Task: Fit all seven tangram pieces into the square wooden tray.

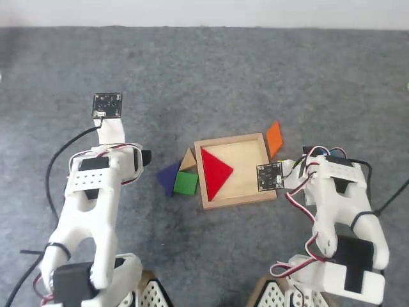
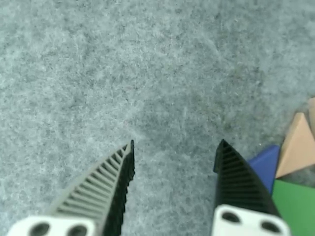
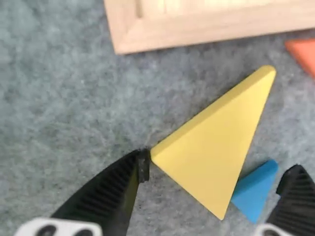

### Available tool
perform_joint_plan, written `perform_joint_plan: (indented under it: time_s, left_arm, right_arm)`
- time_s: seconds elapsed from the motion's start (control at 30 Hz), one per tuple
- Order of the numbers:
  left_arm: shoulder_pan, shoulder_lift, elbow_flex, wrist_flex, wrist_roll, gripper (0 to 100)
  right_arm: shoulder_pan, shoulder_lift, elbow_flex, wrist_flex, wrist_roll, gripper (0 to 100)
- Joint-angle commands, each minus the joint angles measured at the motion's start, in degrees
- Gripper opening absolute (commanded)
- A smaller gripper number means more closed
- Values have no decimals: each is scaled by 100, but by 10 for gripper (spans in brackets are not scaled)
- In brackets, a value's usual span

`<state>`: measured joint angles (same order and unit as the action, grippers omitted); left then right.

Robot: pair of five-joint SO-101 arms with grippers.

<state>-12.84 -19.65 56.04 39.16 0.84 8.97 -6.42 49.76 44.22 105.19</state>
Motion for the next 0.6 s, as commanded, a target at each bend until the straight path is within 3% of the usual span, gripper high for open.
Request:
perform_joint_plan:
  time_s: [0.0,0.2,0.57]
  left_arm:
    - [-35,-35,-31,-105,44,257]
    - [-35,-35,-31,-105,44,257]
    - [-35,-35,-31,-105,44,257]
  right_arm:
    - [-31,180,-62,22,62,352]
    - [-22,189,-88,48,62,62]
    - [-31,180,-97,40,-35,41]
